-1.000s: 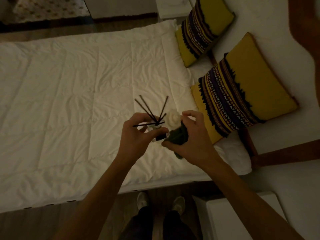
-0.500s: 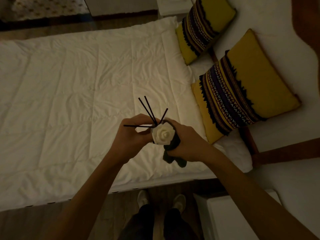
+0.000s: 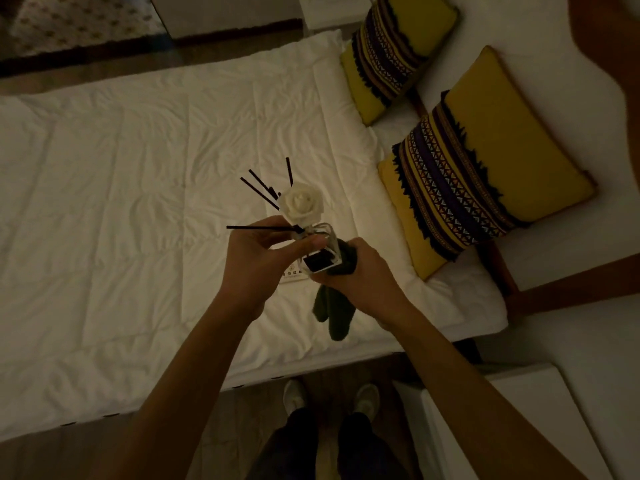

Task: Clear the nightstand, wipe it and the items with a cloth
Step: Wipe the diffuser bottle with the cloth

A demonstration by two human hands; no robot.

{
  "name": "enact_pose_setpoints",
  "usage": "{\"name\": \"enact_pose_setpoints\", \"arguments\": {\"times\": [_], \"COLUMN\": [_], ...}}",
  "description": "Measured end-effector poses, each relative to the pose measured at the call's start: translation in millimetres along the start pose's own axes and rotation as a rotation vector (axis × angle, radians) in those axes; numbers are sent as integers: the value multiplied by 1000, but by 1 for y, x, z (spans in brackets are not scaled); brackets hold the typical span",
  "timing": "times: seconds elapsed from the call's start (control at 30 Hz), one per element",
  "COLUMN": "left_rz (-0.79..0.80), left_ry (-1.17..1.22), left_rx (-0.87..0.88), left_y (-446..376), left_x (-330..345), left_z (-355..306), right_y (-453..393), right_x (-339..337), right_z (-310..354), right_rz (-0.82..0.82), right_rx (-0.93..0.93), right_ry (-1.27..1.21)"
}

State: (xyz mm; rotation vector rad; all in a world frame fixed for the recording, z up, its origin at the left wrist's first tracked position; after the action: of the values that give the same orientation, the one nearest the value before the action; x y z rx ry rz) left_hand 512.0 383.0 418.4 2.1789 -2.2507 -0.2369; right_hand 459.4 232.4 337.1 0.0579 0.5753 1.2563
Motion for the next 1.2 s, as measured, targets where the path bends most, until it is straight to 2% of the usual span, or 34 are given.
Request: {"name": "enact_pose_setpoints", "arguments": {"times": [0.1,0.2,0.27,0.37,0.47,0.57,0.77,0.97,1.2], "left_rz": [3,16,11,-37,-47,-57,26,120,77], "left_ry": [11,31,2,-64,-49,15,13,35,50], "left_rx": [-17,-53,-52,-25,-25,-25,-3,18,-8], "left_y": [3,8,8,3,0,-4,-8,-13,-18], "left_x": [4,8,8,1,-3,-6,-3,-3,-7], "left_z": [1,6,9,8,6,3,-2,-3,21], "right_y": [-1,2,5,11,10,8,10,-3,-5], "right_x": [-9,-6,1,6,-3,-11,-12,-4,21], "right_z": [14,20,12,-1,-6,-6,0,3,-12], "right_rz": [-112,-97,13,144,94,26,22,32,52], "right_rx": [-100,-108,-33,78,94,12,-102,-45,96], "right_ry": [123,111,-3,-301,-428,-485,-412,-454,-540]}}
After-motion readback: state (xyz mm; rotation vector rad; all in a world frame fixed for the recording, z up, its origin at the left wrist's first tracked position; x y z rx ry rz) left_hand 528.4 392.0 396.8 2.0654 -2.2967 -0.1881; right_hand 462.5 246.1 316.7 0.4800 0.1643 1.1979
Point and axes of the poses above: each hand's wrist, its own y-axis away from the middle knuckle, its own x-axis out of the palm, z = x × y, the point moved 9 cm from there along -y, towards the middle knuckle, and after that the axes turned 12 degrees about -z, right-handed, at the moved point
